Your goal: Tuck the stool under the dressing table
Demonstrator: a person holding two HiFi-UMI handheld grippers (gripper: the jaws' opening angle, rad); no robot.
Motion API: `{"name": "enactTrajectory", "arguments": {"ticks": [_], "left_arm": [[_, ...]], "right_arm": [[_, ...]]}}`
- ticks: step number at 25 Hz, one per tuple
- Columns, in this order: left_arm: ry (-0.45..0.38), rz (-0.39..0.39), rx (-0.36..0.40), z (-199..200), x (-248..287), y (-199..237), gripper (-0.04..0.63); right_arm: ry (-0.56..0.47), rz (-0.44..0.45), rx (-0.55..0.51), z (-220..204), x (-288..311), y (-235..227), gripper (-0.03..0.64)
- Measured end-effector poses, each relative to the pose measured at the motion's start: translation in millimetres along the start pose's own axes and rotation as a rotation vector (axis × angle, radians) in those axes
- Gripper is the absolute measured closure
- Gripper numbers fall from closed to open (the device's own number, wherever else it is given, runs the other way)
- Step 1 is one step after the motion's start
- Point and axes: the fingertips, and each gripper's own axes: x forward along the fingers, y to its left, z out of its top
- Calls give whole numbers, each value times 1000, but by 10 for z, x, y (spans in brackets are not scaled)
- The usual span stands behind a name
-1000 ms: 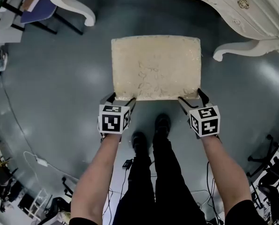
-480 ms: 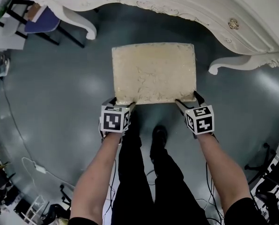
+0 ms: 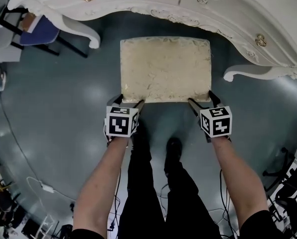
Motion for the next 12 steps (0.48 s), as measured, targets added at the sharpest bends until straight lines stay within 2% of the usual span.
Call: {"name": "enactTrajectory", "arguments": {"ticks": [12], "left_arm": [[-32,-95,123,614,147,491,232]], "right_arm": [[-41,-77,105,489,285,57,239]]}}
